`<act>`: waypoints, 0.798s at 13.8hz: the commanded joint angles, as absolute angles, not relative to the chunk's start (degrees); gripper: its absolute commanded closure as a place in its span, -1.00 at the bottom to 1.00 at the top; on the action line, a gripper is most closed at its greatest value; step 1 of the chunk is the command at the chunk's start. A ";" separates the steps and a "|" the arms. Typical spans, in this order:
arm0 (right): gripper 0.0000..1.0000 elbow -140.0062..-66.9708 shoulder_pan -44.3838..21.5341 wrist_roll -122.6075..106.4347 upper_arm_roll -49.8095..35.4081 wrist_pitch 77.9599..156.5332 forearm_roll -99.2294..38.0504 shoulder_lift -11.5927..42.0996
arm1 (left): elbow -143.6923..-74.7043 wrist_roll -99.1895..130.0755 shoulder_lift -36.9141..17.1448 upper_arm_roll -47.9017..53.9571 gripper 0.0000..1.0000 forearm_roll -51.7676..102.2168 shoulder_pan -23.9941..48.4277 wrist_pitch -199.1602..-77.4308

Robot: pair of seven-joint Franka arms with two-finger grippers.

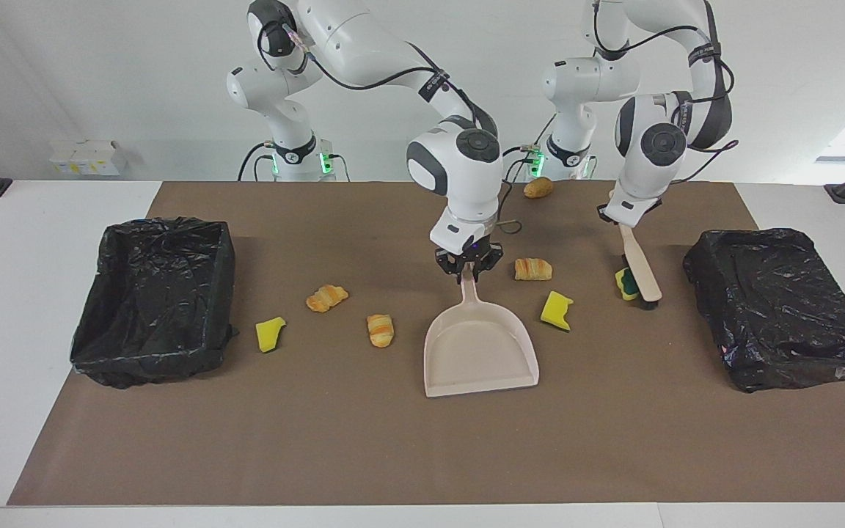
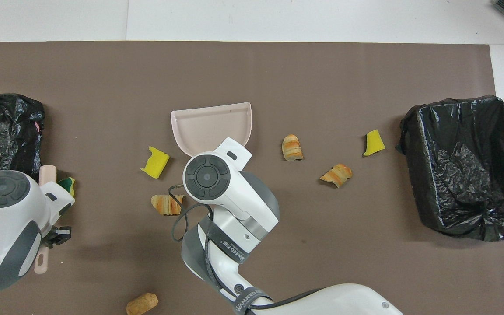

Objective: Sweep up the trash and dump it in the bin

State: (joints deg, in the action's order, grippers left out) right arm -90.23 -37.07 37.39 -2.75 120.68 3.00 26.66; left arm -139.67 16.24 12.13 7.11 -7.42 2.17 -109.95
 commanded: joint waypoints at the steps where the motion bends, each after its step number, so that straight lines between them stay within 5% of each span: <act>1: 1.00 -91.14 -33.93 34.47 -3.60 117.78 3.25 22.60 | -136.43 17.40 9.94 6.42 1.00 -2.39 6.49 -111.01; 7: 1.00 -93.42 -29.18 15.15 -3.52 108.21 3.25 16.18 | -124.64 19.24 11.07 7.11 1.00 6.32 10.98 -96.79; 11: 1.00 -93.52 -27.17 -2.85 -3.51 102.41 3.34 15.21 | -125.50 34.40 14.58 10.10 1.00 6.33 11.68 -84.32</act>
